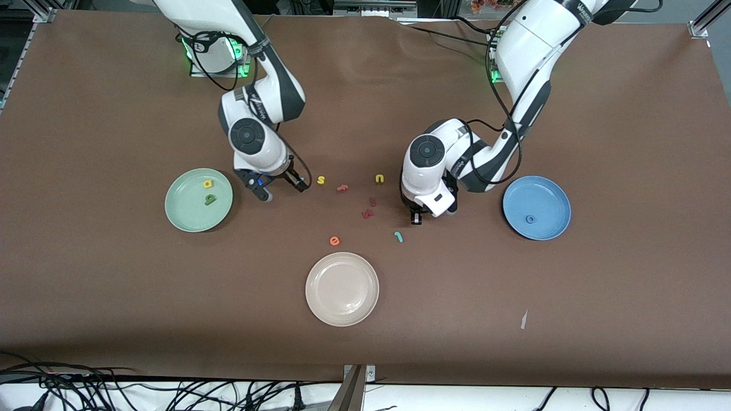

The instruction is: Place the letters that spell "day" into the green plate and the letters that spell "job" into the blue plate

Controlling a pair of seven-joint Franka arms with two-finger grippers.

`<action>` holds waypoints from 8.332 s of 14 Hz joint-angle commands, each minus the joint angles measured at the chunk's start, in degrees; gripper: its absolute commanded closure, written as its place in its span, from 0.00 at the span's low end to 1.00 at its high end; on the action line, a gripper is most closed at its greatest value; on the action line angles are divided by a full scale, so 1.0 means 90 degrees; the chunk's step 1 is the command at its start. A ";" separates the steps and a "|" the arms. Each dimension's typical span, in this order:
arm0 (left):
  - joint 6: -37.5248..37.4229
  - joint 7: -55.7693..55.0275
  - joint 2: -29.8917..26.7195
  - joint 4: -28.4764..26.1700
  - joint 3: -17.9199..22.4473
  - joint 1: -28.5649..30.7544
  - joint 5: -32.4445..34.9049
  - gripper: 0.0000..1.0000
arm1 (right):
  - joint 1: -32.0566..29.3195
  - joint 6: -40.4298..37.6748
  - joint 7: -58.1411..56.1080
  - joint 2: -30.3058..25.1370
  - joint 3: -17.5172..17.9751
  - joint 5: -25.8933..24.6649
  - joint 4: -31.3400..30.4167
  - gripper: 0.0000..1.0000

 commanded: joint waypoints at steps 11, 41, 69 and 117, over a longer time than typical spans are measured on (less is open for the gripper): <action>-0.1050 0.9473 -0.1702 -0.1873 -0.0673 0.3128 0.0090 1.00 | 0.0176 0.1593 0.0155 0.0364 -0.0020 0.0012 -0.0545 0.18; -0.1225 0.8572 0.1157 0.2372 0.0450 -0.0434 -0.1130 0.00 | -0.0625 0.0216 -0.8204 0.0090 -0.2891 0.1182 -0.0594 0.73; -0.2054 0.8499 0.1365 0.3185 0.0285 -0.0230 -0.1402 1.00 | -0.1157 -0.6106 -0.7960 -0.1939 -0.2614 -0.0749 0.3863 0.00; -0.5191 1.4410 -0.3969 0.0928 0.1261 0.2642 -0.2214 0.00 | -0.4268 -0.5018 -0.8370 -0.3093 0.0303 -0.1345 0.2619 0.00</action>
